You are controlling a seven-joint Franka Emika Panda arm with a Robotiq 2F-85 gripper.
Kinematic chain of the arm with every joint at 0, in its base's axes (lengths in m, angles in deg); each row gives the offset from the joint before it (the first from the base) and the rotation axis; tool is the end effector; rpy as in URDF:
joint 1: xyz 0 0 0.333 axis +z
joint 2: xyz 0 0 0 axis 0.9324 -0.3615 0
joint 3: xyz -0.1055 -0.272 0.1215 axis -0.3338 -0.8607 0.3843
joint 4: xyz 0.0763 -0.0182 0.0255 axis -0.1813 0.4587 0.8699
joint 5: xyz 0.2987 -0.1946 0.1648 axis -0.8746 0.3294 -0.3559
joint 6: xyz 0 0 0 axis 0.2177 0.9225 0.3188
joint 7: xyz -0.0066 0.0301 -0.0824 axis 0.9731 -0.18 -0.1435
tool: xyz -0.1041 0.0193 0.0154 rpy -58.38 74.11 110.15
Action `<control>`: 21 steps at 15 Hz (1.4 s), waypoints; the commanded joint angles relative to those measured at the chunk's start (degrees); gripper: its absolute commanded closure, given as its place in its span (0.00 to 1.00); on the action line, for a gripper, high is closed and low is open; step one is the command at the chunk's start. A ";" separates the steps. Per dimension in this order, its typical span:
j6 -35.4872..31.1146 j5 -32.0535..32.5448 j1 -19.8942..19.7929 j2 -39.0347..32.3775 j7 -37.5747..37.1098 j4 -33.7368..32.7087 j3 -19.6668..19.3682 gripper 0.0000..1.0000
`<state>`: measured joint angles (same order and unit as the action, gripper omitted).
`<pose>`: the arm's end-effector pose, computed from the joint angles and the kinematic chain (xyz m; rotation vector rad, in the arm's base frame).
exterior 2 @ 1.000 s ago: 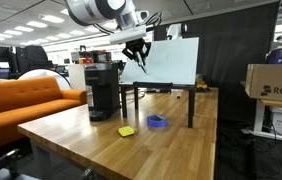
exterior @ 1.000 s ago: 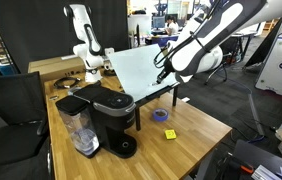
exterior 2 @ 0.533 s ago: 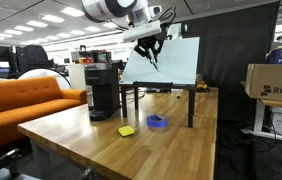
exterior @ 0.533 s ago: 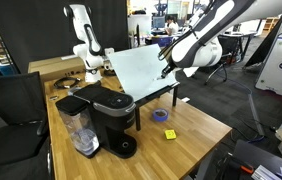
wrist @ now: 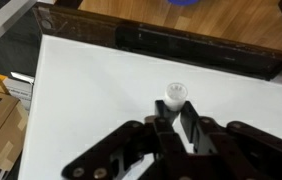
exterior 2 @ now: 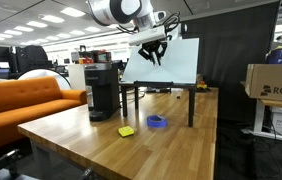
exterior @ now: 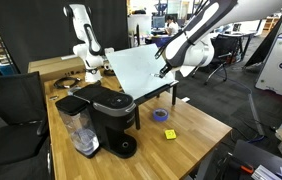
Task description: Pick up the pen from the table and write with it on the whiteboard.
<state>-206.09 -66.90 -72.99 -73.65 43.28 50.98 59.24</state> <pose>0.5315 -0.1705 0.3608 2.8245 0.1344 0.8726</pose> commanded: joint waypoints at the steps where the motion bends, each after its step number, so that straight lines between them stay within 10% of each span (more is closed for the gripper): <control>1: 0.62 -2.99 -0.52 -0.91 3.62 -1.37 2.95 0.95; 9: 3.56 -10.21 0.60 4.03 9.36 1.67 12.49 0.95; 21: 17.17 14.78 -2.67 3.14 -13.51 2.94 4.08 0.95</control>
<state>-192.11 -55.61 -74.73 -71.07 34.47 55.14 63.38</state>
